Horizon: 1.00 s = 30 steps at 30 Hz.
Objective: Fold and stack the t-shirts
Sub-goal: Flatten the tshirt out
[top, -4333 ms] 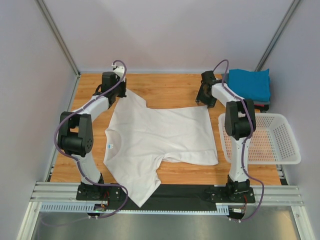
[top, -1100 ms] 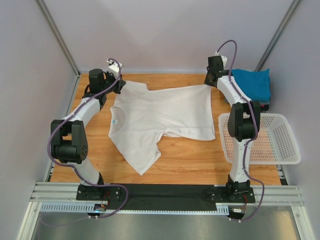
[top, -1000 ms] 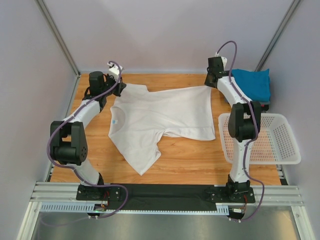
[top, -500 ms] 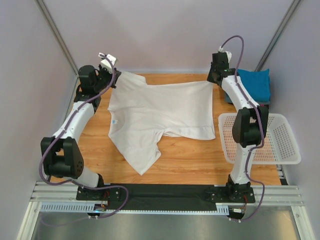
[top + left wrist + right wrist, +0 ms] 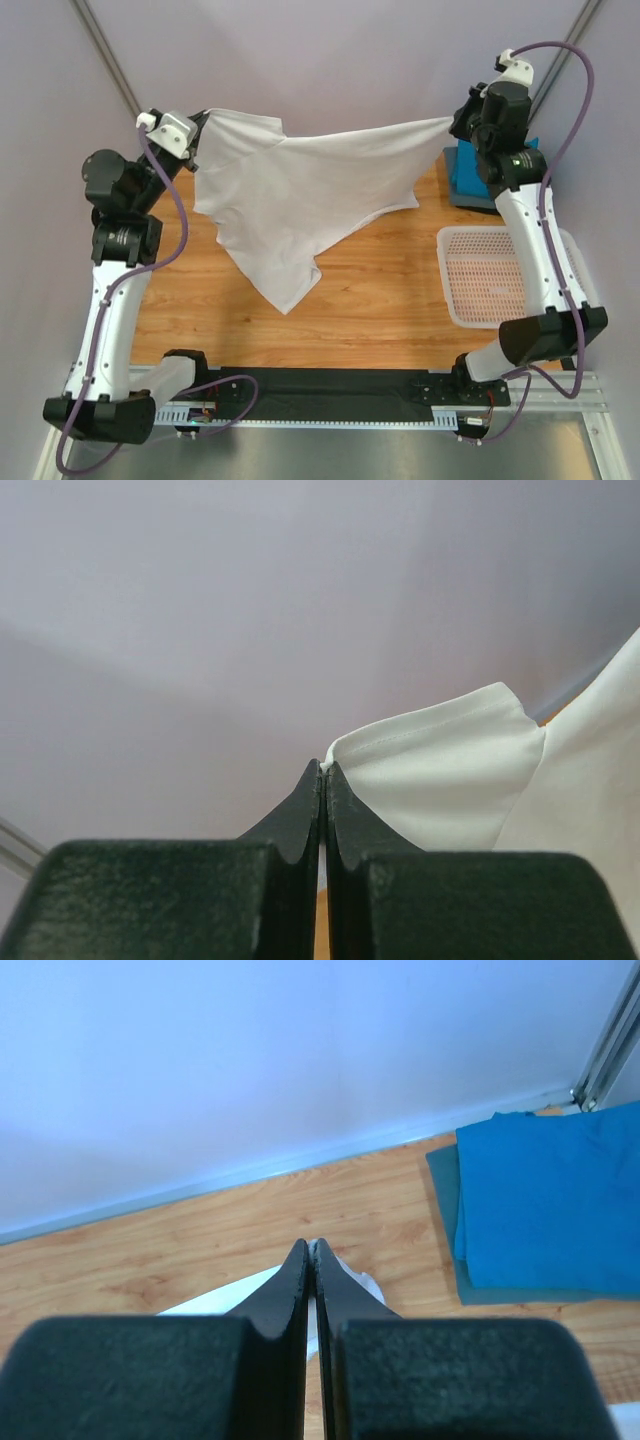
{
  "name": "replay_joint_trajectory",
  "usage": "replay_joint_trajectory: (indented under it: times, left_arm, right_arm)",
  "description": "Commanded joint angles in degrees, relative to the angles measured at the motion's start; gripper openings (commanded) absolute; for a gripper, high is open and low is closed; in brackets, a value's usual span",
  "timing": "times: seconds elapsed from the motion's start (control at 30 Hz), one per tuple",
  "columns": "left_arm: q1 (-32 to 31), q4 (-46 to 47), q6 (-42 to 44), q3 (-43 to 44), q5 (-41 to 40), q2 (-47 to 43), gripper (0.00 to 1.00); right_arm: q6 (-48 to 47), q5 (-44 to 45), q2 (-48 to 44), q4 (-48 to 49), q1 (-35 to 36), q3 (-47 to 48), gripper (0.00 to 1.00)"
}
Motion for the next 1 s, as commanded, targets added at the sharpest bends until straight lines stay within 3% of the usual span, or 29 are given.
replay_joint_trajectory:
  times: [0.0,0.33,0.97]
  left_arm:
    - [0.35,-1.02,3.26,-0.49,1.88,-5.52,0.0]
    - [0.35,-6.55,4.49,1.44,0.47,-12.75,0.0]
    - [0.35,-19.39,7.21,14.53,0.21,-23.38,0.0]
  right_arm:
    - [-1.81,-1.18,-5.05,2.2,-0.25,-2.6,0.0]
    - [-2.25,-2.23,-17.53,1.59,-0.25,-6.91,0.01]
    - [-4.88,-7.42,-30.1,-10.01,0.98,0.38,0.0]
